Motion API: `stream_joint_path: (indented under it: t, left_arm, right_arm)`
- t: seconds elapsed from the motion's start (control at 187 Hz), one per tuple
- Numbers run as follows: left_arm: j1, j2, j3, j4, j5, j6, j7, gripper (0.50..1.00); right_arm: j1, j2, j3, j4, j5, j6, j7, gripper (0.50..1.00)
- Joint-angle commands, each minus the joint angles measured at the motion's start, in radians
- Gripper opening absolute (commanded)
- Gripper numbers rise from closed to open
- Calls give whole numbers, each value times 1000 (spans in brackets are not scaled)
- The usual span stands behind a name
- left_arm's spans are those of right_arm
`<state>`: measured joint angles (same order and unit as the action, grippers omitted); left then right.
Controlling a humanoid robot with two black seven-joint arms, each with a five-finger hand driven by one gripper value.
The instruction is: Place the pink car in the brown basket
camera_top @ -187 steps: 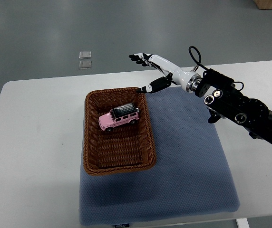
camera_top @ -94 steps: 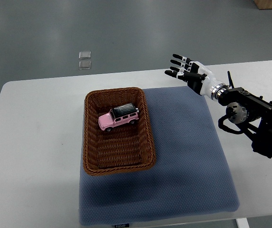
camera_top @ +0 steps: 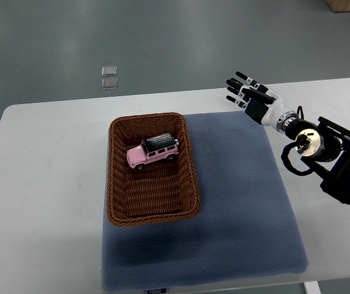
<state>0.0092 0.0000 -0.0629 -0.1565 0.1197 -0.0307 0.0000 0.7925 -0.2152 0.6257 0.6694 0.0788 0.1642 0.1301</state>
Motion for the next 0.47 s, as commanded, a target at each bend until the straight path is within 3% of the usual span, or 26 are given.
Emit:
stream_joint_path:
  t: [0.0,0.464]
  left_arm:
    - [0,0,0,0,0,0,0,1000]
    - [0,0,0,0,0,0,0,1000]
  right_arm:
    - [2,-7,0,1,-1,0,0,913]
    - [2,-49,0,-1,4,1,0,913]
